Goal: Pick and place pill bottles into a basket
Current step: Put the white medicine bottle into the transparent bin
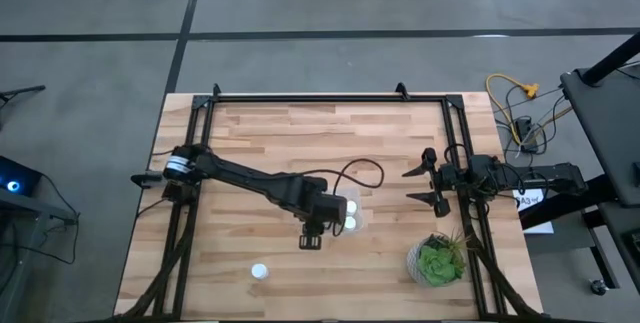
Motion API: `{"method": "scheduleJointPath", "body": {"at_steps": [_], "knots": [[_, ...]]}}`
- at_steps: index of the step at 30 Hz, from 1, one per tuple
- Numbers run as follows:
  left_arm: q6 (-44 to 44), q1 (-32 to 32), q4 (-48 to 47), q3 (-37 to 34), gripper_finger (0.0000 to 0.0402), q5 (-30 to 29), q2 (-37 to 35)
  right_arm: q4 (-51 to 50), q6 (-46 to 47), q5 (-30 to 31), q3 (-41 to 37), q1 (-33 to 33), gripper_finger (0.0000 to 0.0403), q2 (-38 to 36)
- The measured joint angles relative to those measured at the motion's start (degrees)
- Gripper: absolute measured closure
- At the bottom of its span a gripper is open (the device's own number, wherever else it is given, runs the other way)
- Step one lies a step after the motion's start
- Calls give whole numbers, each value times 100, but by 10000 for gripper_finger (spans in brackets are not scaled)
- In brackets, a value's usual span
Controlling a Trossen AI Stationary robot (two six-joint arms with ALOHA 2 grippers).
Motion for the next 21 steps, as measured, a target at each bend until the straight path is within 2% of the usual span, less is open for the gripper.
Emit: {"method": "scheduleJointPath", "body": {"at_steps": [9,13,21], "knots": [[92,104,179,-85,264,-105,-24,0,28,0,0,-1,138,-2],[81,95,547,-460,264,-94,-31,0,-19,0,0,0,138,-2],[80,91,603,-882,264,-86,-46,0,-2,0,0,-1,138,-2]]}}
